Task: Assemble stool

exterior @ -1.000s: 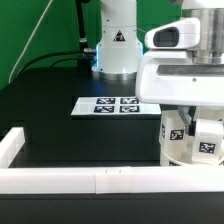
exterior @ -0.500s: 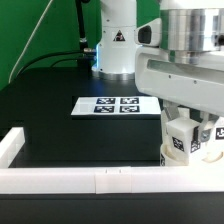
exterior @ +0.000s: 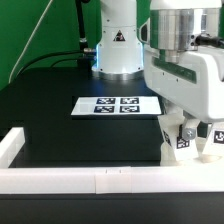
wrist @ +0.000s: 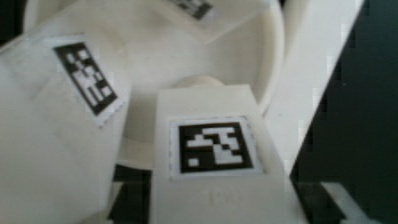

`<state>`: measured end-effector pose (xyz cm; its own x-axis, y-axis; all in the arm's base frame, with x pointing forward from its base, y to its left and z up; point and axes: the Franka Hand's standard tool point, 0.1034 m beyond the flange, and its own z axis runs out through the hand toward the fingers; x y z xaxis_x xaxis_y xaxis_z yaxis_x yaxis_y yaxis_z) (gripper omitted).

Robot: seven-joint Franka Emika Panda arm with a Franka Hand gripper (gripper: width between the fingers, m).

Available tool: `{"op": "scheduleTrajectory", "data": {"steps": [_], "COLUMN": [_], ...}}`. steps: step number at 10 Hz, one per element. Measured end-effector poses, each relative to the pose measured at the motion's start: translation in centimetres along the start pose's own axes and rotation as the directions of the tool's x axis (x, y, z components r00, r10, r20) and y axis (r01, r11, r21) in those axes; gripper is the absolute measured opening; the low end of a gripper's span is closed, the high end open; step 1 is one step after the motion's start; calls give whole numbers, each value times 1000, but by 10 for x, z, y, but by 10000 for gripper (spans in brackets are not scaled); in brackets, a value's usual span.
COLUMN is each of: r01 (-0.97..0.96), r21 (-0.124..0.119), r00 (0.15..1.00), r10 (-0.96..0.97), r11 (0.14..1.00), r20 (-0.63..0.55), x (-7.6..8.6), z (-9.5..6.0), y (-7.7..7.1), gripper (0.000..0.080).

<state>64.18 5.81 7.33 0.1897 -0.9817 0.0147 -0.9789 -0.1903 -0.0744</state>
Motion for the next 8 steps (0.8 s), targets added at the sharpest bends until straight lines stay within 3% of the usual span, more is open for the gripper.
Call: {"op": "scheduleTrajectory", "data": {"steps": [2,4,5,6,7,8], "r01": [-134,-98,-86,-37,46,138], "r21": [-12,-15,-8,24,63,79], "r00": [991,995,996,999,999,990], "r10": [134,98,86,37,-46,-138], "r11": [991,995,996,999,997,987], "r20": [0,0,1,10,8,1], "x": [3,3,3,1,1,1], "z": [0,1,-1,-12,-24,-32], "y": [3,4,2,-4,-7,-6], "gripper": [343,343,522,609,609,643]}}
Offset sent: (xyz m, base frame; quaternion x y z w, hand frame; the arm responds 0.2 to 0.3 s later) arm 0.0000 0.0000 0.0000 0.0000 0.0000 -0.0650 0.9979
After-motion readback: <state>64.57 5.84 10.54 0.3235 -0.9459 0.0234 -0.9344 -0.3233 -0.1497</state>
